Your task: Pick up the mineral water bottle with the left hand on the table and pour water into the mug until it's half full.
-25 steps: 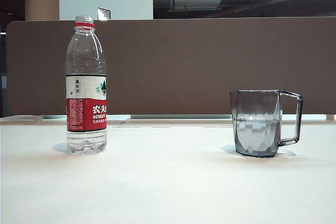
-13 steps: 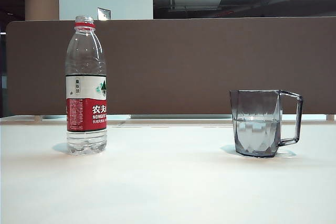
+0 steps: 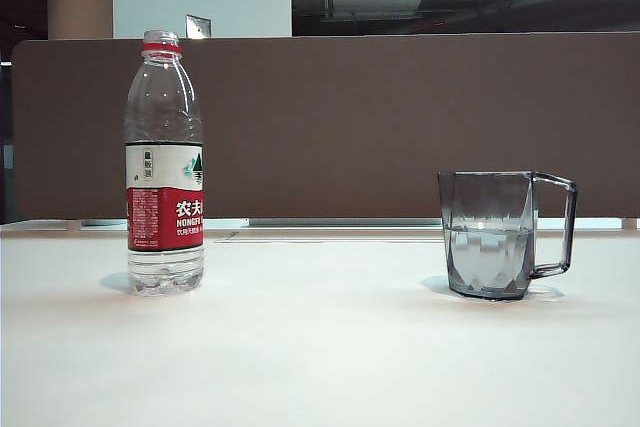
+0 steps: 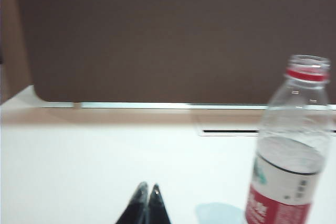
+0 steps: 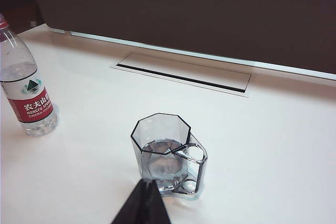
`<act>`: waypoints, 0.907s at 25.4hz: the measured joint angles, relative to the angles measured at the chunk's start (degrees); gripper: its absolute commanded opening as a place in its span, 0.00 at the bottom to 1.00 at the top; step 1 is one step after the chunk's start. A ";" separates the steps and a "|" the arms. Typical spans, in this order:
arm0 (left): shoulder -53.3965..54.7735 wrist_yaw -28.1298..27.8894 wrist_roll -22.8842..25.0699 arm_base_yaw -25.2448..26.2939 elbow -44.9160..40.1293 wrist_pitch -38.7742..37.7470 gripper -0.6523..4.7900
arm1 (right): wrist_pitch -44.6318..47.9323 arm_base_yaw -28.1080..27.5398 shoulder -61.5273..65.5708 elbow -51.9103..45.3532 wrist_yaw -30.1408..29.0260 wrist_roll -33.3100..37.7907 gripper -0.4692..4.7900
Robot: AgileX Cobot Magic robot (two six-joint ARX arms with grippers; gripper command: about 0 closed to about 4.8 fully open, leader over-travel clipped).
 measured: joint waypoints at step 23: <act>0.00 0.02 -0.20 0.83 0.00 0.02 0.11 | -0.02 0.00 0.00 0.00 0.00 0.00 0.07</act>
